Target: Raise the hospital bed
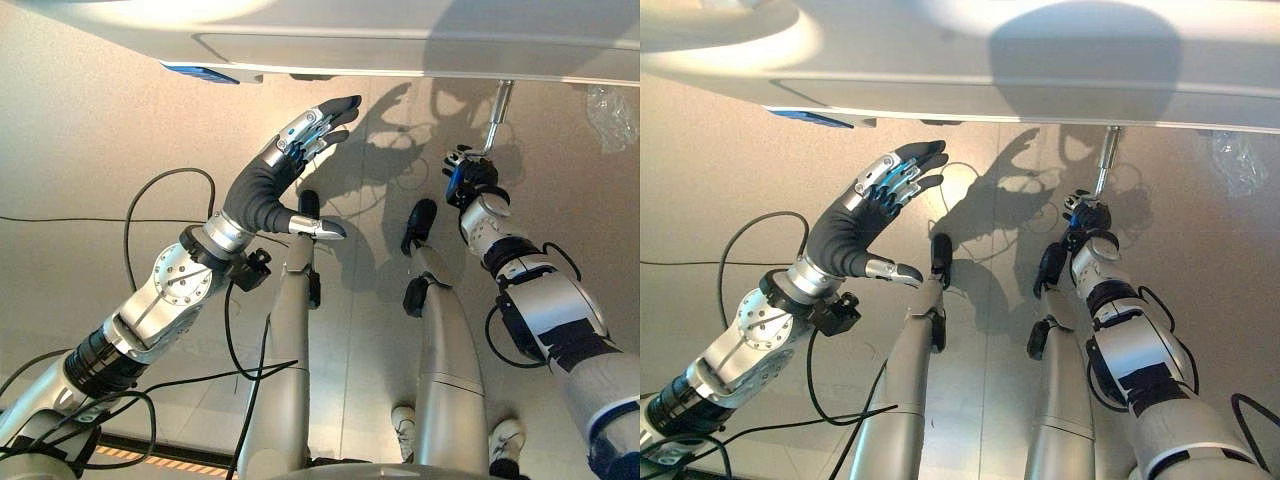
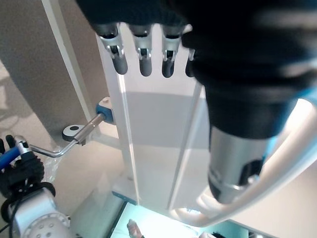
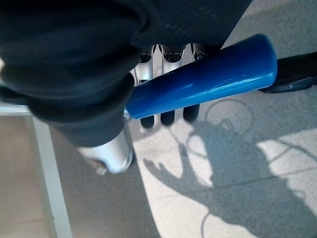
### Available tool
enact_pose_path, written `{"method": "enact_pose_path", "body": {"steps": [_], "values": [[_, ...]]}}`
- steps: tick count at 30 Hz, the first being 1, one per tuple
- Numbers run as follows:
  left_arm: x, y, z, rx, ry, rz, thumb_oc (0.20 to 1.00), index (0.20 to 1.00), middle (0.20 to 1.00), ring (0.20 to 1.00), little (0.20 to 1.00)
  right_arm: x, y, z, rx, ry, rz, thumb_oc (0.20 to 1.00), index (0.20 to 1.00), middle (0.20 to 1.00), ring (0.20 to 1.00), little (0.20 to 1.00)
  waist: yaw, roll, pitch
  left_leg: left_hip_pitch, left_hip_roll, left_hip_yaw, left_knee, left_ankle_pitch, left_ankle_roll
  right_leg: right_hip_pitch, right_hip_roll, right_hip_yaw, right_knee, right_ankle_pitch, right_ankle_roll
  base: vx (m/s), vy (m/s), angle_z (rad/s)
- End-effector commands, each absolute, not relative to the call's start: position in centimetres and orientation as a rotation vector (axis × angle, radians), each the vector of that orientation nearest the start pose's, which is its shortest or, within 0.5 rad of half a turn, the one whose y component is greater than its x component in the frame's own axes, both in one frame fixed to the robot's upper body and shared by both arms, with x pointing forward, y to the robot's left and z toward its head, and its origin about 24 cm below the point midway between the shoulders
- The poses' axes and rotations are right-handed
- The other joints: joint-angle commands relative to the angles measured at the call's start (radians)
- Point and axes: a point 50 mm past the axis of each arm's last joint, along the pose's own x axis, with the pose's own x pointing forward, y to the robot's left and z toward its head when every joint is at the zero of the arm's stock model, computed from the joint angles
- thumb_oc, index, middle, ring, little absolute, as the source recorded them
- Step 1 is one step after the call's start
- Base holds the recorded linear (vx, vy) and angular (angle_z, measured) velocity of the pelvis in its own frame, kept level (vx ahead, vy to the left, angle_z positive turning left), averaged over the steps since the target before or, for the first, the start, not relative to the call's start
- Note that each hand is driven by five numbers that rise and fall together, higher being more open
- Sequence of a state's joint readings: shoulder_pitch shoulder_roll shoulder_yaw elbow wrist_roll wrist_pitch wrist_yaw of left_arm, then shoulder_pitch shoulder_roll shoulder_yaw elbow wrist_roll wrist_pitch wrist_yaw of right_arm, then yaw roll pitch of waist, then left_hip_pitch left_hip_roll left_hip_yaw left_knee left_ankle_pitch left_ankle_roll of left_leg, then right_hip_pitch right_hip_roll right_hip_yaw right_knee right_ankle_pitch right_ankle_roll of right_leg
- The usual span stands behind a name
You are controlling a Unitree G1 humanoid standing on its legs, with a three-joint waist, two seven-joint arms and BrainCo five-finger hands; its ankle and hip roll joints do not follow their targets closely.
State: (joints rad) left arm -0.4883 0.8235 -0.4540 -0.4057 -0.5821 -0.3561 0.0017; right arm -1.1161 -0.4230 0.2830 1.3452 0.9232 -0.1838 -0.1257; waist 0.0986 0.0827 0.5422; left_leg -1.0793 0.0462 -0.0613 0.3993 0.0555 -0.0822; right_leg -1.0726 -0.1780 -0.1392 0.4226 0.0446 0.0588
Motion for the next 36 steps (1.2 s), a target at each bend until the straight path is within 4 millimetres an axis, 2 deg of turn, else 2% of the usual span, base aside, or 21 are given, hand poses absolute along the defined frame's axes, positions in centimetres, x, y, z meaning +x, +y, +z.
{"method": "enact_pose_path", "body": {"steps": [1,6,7,15,20,23,26,27,28,29,30,32,33,34,35,36], "values": [[22.4,11.0,24.4,0.067,-0.902,-0.789,1.000,1.000,1.000,1.000,1.000,41.0,-22.7,14.1,0.281,0.043,-0.287,0.200,0.200,0.200,0.200,0.200,0.003,0.055,-0.022,-0.011,-0.039,0.015,-0.019,0.001,0.004,-0.007,-0.007,0.019,0.023,-0.025,0.080,0.00,0.000,0.00],[22.3,10.9,24.5,0.066,-0.912,-0.789,1.000,1.000,1.000,1.000,1.000,41.0,-22.1,13.4,0.288,0.061,-0.273,0.200,0.200,0.200,0.200,0.200,0.003,0.056,-0.022,-0.013,-0.040,0.016,-0.017,0.000,0.003,-0.007,-0.009,0.018,0.022,-0.025,0.080,0.00,0.000,0.00],[22.4,10.9,24.6,0.057,-0.915,-0.783,1.000,1.000,1.000,1.000,1.000,40.8,-21.6,12.5,0.289,0.082,-0.263,0.200,0.200,0.200,0.200,0.200,0.002,0.056,-0.022,-0.015,-0.041,0.015,-0.016,0.000,0.004,-0.008,-0.009,0.019,0.022,-0.024,0.080,0.00,0.000,0.00],[22.4,11.0,24.4,0.056,-0.908,-0.765,1.000,1.000,1.000,1.000,1.000,40.1,-20.0,9.6,0.281,0.160,-0.227,0.200,0.200,0.200,0.200,0.200,0.000,0.056,-0.022,-0.024,-0.046,0.016,-0.015,0.002,0.003,-0.014,-0.013,0.017,0.021,-0.019,0.082,0.00,0.004,0.00],[22.4,11.0,24.5,0.050,-0.910,-0.765,1.000,1.000,1.000,1.000,1.000,39.8,-19.6,8.6,0.271,0.190,-0.223,0.200,0.200,0.200,0.200,0.200,0.002,0.059,-0.022,-0.025,-0.047,0.016,-0.017,0.004,0.004,-0.013,-0.014,0.017,0.018,-0.018,0.082,0.00,0.000,0.00],[22.4,11.1,24.8,0.057,-0.926,-0.763,1.000,1.000,1.000,1.000,1.000,40.0,-15.5,8.7,0.154,0.179,-0.059,0.200,0.200,0.200,0.200,0.200,0.005,0.047,-0.022,-0.027,-0.048,0.010,-0.015,0.007,0.005,-0.012,-0.011,0.018,0.009,-0.011,0.081,0.00,0.000,0.00],[22.4,11.1,24.8,0.057,-0.926,-0.762,1.000,1.000,1.000,1.000,1.000,40.0,-15.5,8.7,0.153,0.179,-0.058,0.200,0.200,0.200,0.200,0.200,0.004,0.046,-0.022,-0.027,-0.048,0.010,-0.015,0.007,0.005,-0.012,-0.011,0.019,0.009,-0.011,0.081,0.00,0.000,0.00],[22.3,11.1,24.9,0.064,-0.935,-0.759,1.000,1.000,1.000,1.000,1.000,40.0,-13.4,8.7,0.099,0.171,0.019,0.200,0.200,0.200,0.200,0.200,0.008,0.043,-0.022,-0.035,-0.049,0.007,-0.010,0.008,0.005,-0.014,-0.011,0.016,0.011,-0.011,0.081,0.00,0.000,0.00],[22.3,11.1,24.9,0.064,-0.935,-0.759,1.000,1.000,1.000,1.000,1.000,40.0,-13.4,8.7,0.099,0.171,0.019,0.200,0.200,0.200,0.200,0.200,0.008,0.043,-0.022,-0.035,-0.049,0.007,-0.010,0.009,0.005,-0.014,-0.011,0.016,0.011,-0.011,0.081,0.00,0.000,0.00],[22.2,11.2,25.0,0.068,-0.941,-0.751,1.000,1.000,1.000,1.000,1.000,39.9,-10.6,9.1,0.040,0.144,0.114,0.200,0.200,0.200,0.200,0.200,0.017,0.044,-0.022,-0.046,-0.054,-0.001,-0.007,0.010,0.005,-0.019,-0.014,0.008,0.014,-0.013,0.084,0.00,0.000,0.00],[22.1,11.3,25.1,0.072,-0.949,-0.744,1.000,1.000,1.000,1.000,1.000,39.7,-9.3,9.2,0.018,0.134,0.162,0.200,0.200,0.200,0.200,0.200,0.019,0.045,-0.022,-0.050,-0.056,-0.004,-0.007,0.011,0.005,-0.023,-0.016,0.005,0.017,-0.012,0.085,0.00,0.000,0.00],[22.1,11.5,25.0,0.076,-0.945,-0.731,1.000,1.000,1.000,1.000,1.000,39.4,-7.5,9.4,-0.014,0.114,0.224,0.200,0.200,0.200,0.200,0.200,0.023,0.048,-0.022,-0.058,-0.059,-0.008,-0.007,0.013,0.003,-0.027,-0.021,0.000,0.020,-0.012,0.086,0.02,0.022,0.06],[22.1,11.6,24.7,0.069,-0.931,-0.726,1.000,1.000,1.000,1.000,1.000,38.9,-6.4,8.9,-0.016,0.120,0.263,0.200,0.200,0.200,0.200,0.200,0.025,0.047,-0.022,-0.031,-0.062,-0.012,0.002,-0.021,-0.001,-0.002,-0.024,0.004,0.033,-0.043,0.094,0.00,0.027,0.08],[22.0,11.8,25.1,0.077,-0.948,-0.715,1.000,1.000,1.000,1.000,1.000,39.0,-5.7,9.6,-0.038,0.094,0.293,0.200,0.200,0.200,0.200,0.200,0.027,0.048,-0.022,-0.061,-0.063,-0.012,-0.006,0.012,0.002,-0.027,-0.026,-0.005,0.020,-0.013,0.087,0.05,0.005,0.10],[22.0,11.7,24.8,0.072,-0.934,-0.717,1.000,1.000,1.000,1.000,1.000,38.8,-5.8,9.1,-0.035,0.108,0.292,0.200,0.200,0.200,0.200,0.200,0.027,0.047,-0.022,-0.032,-0.063,-0.014,0.000,-0.020,-0.001,-0.002,-0.025,0.002,0.033,-0.043,0.094,0.01,0.030,0.09],[22.1,11.9,24.8,0.080,-0.937,-0.707,1.000,1.000,1.000,1.000,1.000,38.3,-3.9,9.5,-0.084,0.073,0.372,0.200,0.200,0.200,0.200,0.200,0.031,0.046,-0.022,-0.037,-0.067,-0.017,0.002,-0.019,-0.002,-0.004,-0.028,0.000,0.034,-0.042,0.097,0.06,0.027,0.09]]}}
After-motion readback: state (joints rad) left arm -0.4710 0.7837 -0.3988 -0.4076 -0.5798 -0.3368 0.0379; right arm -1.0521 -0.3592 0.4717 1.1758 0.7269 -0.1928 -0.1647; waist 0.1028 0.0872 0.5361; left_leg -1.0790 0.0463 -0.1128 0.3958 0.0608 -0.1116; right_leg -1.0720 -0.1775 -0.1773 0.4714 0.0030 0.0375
